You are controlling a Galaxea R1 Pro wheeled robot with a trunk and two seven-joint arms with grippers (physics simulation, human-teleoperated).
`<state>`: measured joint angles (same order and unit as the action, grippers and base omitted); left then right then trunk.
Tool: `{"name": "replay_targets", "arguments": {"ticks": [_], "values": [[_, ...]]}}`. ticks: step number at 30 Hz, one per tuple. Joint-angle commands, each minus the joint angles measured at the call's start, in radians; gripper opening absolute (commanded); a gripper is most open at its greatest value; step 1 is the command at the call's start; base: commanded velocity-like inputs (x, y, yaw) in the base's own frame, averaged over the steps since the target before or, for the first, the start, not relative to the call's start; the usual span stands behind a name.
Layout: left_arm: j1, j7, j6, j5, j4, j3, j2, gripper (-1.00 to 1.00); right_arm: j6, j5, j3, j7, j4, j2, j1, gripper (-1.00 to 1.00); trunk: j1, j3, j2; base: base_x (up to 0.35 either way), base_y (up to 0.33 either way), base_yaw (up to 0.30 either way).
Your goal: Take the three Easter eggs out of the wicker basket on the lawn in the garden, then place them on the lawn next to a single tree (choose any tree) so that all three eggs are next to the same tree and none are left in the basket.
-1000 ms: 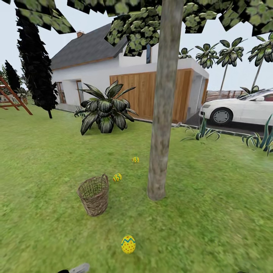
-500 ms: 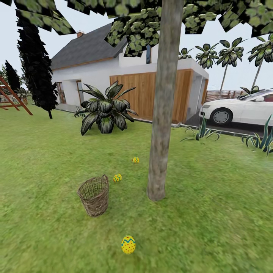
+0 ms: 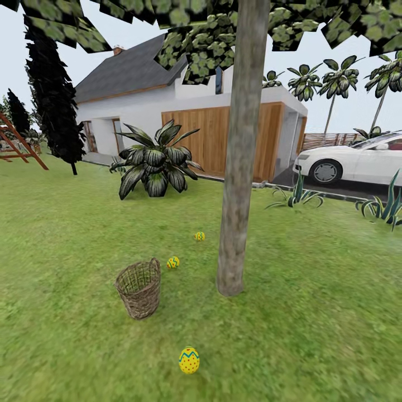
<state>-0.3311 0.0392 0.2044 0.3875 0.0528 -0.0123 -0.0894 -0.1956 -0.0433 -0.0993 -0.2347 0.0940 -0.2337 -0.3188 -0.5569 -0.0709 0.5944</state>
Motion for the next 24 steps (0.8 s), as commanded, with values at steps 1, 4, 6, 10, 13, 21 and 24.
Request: {"name": "replay_targets", "arguments": {"ticks": [1,4,6,10,13,21,24], "values": [[0.008,0.004,-0.007,0.007,0.003,-0.001,-0.001,1.00,0.003,-0.004,-0.006,-0.004,0.001,0.003,0.007,1.00,0.004,0.002,-0.006,0.000,0.000,0.000],[0.034,0.004,-0.016,0.007,0.005,-0.001,-0.001,1.00,0.007,-0.004,-0.007,-0.002,0.001,0.011,0.029,1.00,0.015,0.011,-0.027,0.000,0.000,0.000],[0.058,0.004,-0.018,0.007,0.005,-0.001,-0.001,1.00,0.008,-0.004,-0.007,-0.001,0.001,0.018,0.045,1.00,0.023,0.017,-0.041,0.000,0.000,0.000],[0.094,0.004,-0.022,0.009,0.005,-0.001,-0.002,1.00,0.009,-0.005,-0.007,0.005,0.001,0.049,0.086,1.00,0.038,0.030,-0.069,0.000,0.000,0.000],[0.125,0.005,-0.025,0.010,0.005,0.000,0.004,1.00,0.016,-0.006,-0.006,0.016,0.001,0.061,0.120,1.00,0.050,0.039,-0.090,0.000,0.000,0.000],[0.187,0.006,-0.028,0.009,0.004,0.000,0.014,1.00,0.030,-0.004,-0.007,0.023,0.002,0.094,0.198,1.00,0.080,0.064,-0.146,0.000,0.000,0.000],[0.221,0.008,-0.032,0.008,0.004,0.000,0.022,1.00,0.033,-0.004,-0.007,0.029,0.002,0.107,0.221,1.00,0.092,0.074,-0.167,0.000,0.000,0.000]]}}
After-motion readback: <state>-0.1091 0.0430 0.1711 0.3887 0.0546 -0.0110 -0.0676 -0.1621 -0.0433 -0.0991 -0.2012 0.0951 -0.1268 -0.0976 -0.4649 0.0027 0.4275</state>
